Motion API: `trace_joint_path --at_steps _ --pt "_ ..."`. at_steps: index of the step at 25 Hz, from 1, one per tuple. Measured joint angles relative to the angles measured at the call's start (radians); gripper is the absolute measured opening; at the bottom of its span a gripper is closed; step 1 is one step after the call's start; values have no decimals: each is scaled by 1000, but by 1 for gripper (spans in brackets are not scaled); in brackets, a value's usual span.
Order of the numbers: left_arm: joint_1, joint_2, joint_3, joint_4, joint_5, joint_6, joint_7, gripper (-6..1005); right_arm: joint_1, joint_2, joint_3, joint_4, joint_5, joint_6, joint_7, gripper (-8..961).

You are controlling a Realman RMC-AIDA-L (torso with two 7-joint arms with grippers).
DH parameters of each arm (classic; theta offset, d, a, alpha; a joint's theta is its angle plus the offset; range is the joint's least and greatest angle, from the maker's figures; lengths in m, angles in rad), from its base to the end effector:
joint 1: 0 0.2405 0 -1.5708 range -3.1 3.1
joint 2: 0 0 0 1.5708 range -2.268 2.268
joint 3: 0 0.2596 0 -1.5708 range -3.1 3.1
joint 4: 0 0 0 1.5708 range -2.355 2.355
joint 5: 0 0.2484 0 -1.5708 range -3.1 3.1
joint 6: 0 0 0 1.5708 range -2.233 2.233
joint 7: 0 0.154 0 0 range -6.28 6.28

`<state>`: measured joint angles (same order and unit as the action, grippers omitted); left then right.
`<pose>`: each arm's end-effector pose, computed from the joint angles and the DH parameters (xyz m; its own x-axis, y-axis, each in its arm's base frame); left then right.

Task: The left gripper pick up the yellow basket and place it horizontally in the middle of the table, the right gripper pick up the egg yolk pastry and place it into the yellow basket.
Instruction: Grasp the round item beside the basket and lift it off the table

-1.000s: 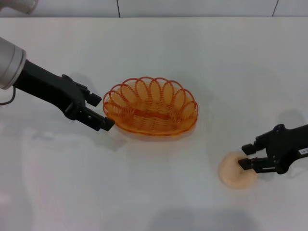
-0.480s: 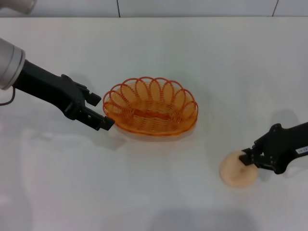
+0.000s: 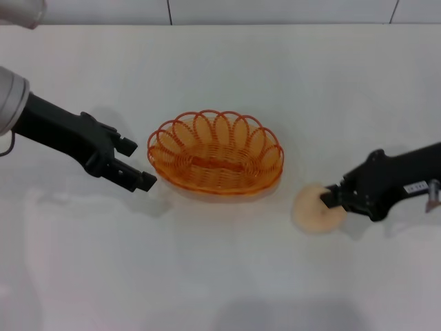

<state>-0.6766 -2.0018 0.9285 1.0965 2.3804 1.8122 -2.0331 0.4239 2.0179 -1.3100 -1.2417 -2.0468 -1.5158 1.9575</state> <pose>-0.2125 0.3924 0.0519 0.8527 0.5186 -0.0628 0.5121 -0.8536 -0.0956 0.2047 0.3646 -0.0043 0.9303 -0.3581 -0.0798 -0.3653 -0.9240 -0.1132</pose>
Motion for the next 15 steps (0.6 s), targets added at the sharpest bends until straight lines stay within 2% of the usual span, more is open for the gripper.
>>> trace_joint_path --at_steps 5,15 --pt "19 1 0 0 0 3 17 887 37 2 -15 1 20 40 25 31" --pt "46 -4 1 0 0 7 42 887 121 4 -118 10 51 188 69 30"
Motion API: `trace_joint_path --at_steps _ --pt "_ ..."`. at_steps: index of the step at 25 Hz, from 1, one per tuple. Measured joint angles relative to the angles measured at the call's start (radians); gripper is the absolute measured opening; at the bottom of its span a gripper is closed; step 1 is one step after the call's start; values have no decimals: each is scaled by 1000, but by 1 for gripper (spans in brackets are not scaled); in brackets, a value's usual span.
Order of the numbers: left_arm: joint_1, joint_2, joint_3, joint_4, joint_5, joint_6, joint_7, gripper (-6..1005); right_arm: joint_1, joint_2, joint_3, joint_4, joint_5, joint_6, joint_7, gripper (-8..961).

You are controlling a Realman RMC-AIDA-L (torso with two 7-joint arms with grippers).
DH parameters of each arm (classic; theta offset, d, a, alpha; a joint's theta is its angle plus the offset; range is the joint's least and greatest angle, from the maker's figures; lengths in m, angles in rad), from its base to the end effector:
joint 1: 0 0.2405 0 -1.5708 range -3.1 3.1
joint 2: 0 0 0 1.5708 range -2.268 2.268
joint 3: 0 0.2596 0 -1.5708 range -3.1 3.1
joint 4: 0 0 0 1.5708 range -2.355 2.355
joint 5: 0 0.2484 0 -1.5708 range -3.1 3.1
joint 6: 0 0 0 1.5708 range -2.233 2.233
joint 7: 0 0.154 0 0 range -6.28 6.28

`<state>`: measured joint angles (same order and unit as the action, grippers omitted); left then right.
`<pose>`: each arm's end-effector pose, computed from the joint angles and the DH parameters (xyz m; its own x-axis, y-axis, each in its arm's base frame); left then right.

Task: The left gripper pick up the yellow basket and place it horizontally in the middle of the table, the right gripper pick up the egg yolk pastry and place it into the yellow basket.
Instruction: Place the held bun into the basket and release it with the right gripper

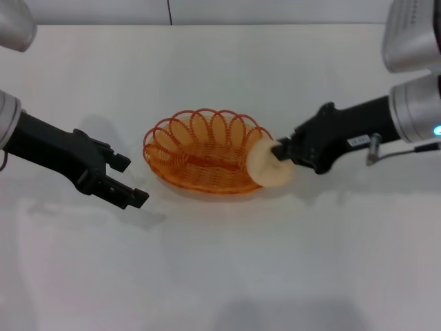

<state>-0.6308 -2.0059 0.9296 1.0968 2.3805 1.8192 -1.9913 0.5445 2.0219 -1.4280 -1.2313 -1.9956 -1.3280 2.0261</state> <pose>-0.2294 0.3807 0.0501 0.8506 0.5213 -0.0690 0.5159 -0.8526 -0.0826 0.1431 0.3970 -0.0289 0.9544 -0.2655 -0.1367 -0.2870 -0.9420 -0.1740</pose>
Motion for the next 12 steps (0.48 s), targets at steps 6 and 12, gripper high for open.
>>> trace_joint_path --at_steps 6,12 --pt "2 -3 -1 0 -5 0 4 887 23 1 -50 10 15 79 1 29" --pt "2 -5 -1 0 -8 0 2 888 36 1 -73 15 33 111 2 52"
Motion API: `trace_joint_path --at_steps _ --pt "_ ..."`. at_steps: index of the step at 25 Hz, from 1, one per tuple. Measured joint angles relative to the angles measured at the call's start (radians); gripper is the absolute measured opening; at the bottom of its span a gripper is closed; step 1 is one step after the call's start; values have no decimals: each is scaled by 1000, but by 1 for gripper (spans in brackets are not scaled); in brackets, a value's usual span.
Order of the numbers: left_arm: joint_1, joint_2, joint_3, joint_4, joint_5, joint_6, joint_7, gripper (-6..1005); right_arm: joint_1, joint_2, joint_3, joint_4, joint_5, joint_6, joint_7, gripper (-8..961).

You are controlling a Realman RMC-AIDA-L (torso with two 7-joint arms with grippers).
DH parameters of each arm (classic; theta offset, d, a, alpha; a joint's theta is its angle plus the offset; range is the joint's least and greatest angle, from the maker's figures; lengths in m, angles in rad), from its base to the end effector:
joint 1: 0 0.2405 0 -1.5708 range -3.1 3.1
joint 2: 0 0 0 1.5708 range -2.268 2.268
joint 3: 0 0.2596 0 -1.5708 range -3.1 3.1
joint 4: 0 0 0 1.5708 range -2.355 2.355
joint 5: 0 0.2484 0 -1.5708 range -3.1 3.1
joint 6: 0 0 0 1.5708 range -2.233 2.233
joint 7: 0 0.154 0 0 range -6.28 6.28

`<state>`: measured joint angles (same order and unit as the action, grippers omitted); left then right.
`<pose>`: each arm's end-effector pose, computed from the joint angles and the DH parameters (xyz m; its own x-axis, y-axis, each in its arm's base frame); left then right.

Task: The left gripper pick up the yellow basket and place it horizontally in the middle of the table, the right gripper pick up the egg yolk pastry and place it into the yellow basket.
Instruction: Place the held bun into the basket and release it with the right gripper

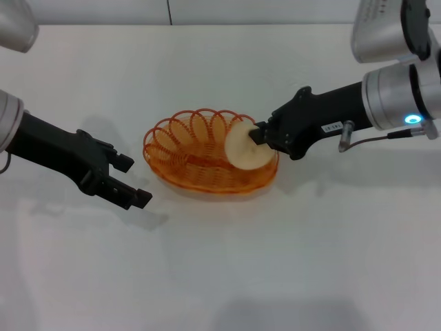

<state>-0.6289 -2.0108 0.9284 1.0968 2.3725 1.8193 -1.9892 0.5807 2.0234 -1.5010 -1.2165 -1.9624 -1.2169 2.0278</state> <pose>-0.2282 0.3799 0.0481 0.8524 0.5195 -0.0595 0.5152 -0.8538 -0.0751 0.1213 0.4056 -0.0447 0.9624 -0.2160 -0.1645 -0.2476 -0.9467 -0.2059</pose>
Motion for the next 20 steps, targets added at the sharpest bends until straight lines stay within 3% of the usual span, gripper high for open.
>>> trace_joint_path --at_steps 20 --pt "-4 -11 -4 0 -1 -7 -4 888 43 0 -77 52 16 65 -3 145"
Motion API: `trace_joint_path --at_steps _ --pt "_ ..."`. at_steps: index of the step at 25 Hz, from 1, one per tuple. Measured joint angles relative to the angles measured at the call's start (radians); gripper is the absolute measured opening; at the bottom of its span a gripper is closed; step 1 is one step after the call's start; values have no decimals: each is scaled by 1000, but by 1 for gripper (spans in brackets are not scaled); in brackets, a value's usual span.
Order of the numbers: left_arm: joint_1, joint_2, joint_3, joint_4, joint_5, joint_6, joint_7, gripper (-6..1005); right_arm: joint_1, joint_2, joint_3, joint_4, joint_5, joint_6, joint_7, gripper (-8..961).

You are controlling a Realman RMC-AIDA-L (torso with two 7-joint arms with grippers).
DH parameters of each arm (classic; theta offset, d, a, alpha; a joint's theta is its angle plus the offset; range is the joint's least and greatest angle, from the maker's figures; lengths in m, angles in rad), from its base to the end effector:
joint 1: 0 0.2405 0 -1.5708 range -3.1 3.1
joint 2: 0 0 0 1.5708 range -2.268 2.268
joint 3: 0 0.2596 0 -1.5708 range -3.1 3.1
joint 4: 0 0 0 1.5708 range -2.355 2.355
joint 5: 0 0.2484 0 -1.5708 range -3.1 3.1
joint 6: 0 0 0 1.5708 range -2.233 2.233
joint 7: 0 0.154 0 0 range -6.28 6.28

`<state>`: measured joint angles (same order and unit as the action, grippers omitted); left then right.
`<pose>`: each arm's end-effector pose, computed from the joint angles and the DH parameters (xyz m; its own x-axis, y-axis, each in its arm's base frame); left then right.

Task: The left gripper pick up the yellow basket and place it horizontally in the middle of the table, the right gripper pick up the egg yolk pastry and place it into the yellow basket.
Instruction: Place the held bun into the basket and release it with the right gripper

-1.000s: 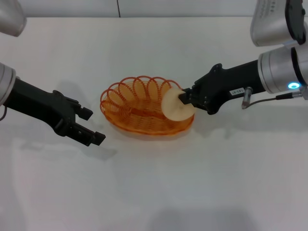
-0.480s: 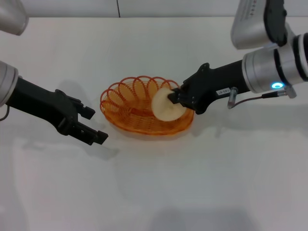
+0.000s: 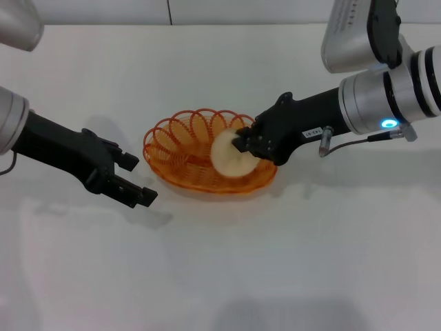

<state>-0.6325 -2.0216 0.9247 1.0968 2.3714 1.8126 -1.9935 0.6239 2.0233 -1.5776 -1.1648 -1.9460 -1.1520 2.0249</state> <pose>-0.2254 0.3807 0.0444 0.8522 0.5210 -0.0483 0.5172 -0.8528 -0.0723 0.1121 0.4066 -0.0668 0.9712 -0.1919 -0.1416 -0.2173 -0.9565 -0.1945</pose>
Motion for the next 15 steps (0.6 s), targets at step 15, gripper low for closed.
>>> trace_joint_path --at_steps 15 --pt "3 0 -6 0 -3 -1 4 888 -65 -8 16 -103 18 -18 -14 413"
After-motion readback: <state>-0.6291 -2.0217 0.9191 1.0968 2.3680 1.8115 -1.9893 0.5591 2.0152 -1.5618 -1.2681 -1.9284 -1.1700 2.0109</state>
